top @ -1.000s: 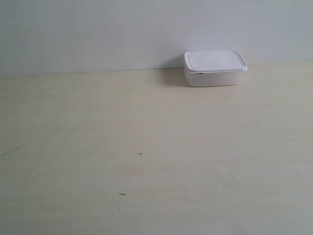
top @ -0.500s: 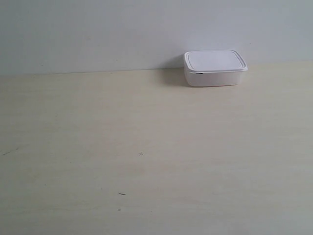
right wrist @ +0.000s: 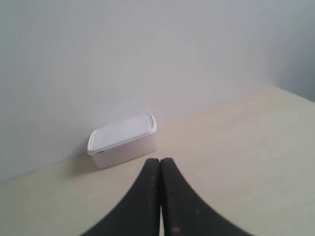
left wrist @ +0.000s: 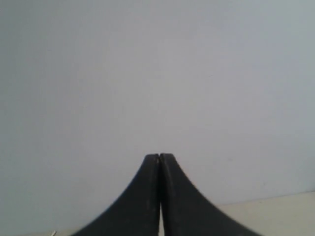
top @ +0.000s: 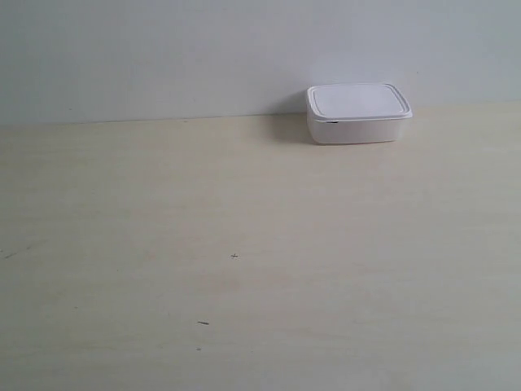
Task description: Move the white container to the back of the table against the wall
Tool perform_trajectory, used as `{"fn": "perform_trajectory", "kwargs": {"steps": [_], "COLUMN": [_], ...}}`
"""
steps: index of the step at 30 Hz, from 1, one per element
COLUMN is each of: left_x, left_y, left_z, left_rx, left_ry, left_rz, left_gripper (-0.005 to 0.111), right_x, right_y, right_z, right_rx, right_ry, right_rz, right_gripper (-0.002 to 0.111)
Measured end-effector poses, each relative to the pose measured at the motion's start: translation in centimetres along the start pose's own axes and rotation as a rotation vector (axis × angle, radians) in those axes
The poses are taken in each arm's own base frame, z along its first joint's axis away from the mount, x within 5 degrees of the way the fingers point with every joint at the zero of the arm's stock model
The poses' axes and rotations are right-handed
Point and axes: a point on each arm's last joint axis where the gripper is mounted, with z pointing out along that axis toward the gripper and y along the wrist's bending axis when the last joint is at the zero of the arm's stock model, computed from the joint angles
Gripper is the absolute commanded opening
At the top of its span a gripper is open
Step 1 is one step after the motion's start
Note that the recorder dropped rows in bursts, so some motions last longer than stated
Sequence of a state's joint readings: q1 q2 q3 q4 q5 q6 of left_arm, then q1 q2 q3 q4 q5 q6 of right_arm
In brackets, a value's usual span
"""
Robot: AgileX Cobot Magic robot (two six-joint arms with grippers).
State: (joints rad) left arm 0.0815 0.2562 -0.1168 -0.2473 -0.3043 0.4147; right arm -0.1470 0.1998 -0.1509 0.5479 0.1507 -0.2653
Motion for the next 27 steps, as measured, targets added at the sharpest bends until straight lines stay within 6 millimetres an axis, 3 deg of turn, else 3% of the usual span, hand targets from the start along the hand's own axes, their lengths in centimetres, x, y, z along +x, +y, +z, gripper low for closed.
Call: {"fn": "perform_trajectory", "kwargs": {"steps": [2, 9, 12, 16, 27], "left_x": [0.2, 1.6, 3.2, 5.5, 6.2], "left_y": [-0.1, -0.7, -1.0, -1.4, -1.7], "left_z": [0.0, -0.2, -0.5, -1.2, -1.5], "left_rx": [0.012, 0.078, 0.092, 0.109, 0.137], "left_ry": [0.026, 0.178, 0.238, 0.317, 0.384], "left_rz": [0.0, 0.0, 0.002, 0.006, 0.005], "left_gripper": [0.0, 0.0, 0.0, 0.0, 0.0], "right_x": [1.0, 1.3, 2.1, 3.0, 4.2], "right_y": [0.0, 0.0, -0.8, -1.4, -1.7], "right_z": [0.1, 0.1, 0.3, 0.4, 0.4], "right_rx": [-0.021, -0.024, 0.025, 0.05, 0.053], "right_ry": [0.052, 0.077, 0.041, 0.012, 0.09], "right_rz": [0.0, -0.008, -0.167, -0.231, -0.406], "right_gripper": [0.0, 0.0, 0.0, 0.0, 0.0]}}
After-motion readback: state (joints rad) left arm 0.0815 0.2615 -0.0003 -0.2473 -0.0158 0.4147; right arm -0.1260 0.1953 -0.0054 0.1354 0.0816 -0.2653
